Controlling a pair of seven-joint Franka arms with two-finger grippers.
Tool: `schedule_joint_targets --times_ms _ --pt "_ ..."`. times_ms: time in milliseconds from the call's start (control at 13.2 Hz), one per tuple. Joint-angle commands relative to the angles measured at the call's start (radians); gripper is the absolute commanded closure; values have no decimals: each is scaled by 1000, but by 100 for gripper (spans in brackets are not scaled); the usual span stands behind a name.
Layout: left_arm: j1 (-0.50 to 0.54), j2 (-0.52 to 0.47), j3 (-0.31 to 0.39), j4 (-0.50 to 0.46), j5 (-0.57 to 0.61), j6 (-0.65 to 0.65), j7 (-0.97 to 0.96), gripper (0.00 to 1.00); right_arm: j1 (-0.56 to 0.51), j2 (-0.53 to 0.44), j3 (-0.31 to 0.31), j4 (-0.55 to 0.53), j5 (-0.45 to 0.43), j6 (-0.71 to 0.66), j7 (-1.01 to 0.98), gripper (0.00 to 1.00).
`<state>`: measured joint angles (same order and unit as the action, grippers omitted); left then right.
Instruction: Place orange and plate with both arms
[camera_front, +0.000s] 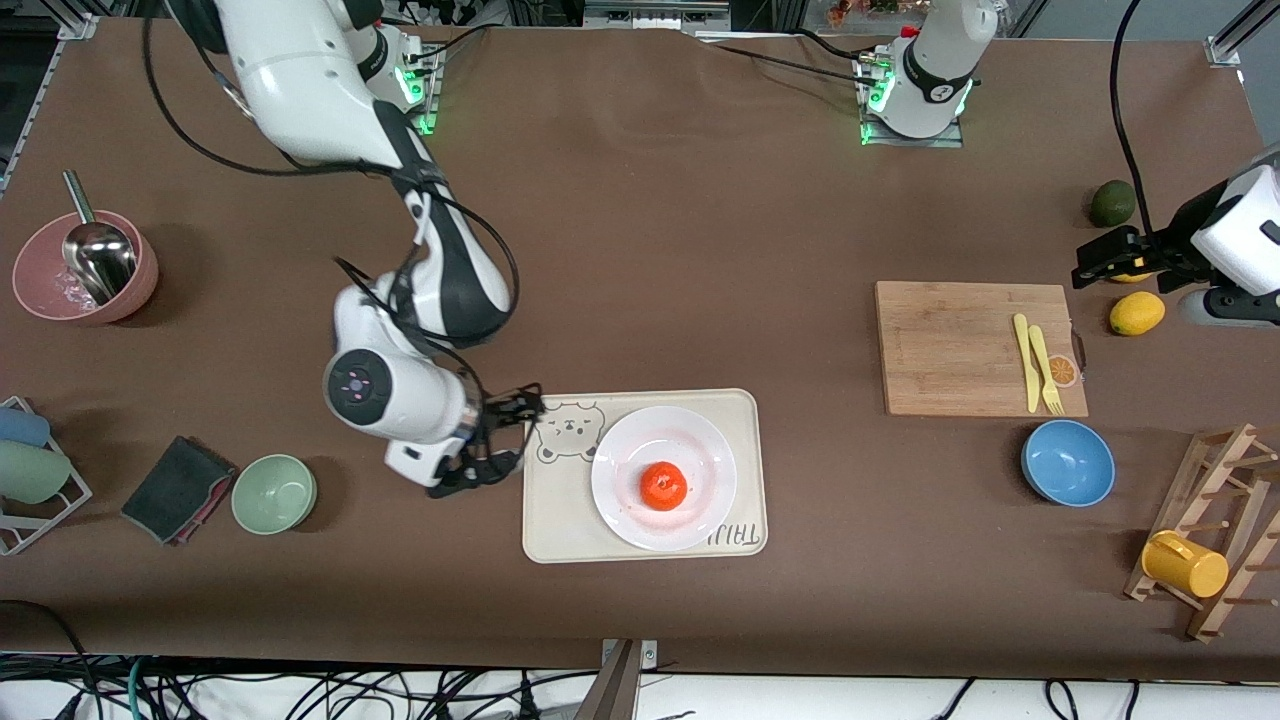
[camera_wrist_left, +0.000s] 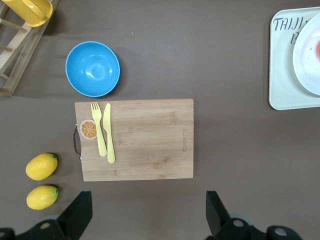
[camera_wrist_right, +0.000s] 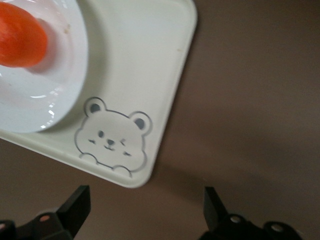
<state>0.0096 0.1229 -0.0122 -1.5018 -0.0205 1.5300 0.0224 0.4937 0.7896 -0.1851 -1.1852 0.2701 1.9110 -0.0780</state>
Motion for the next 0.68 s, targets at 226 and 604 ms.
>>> schedule_joint_targets --times_ms 226,604 --pt "-13 -6 3 2 19 -2 14 0 0 -329 -181 -65 -106 -369 -49 0" --pt "-11 -6 5 0 19 -2 14 0 2 -478 -315 -59 -127 -631 -46 0"
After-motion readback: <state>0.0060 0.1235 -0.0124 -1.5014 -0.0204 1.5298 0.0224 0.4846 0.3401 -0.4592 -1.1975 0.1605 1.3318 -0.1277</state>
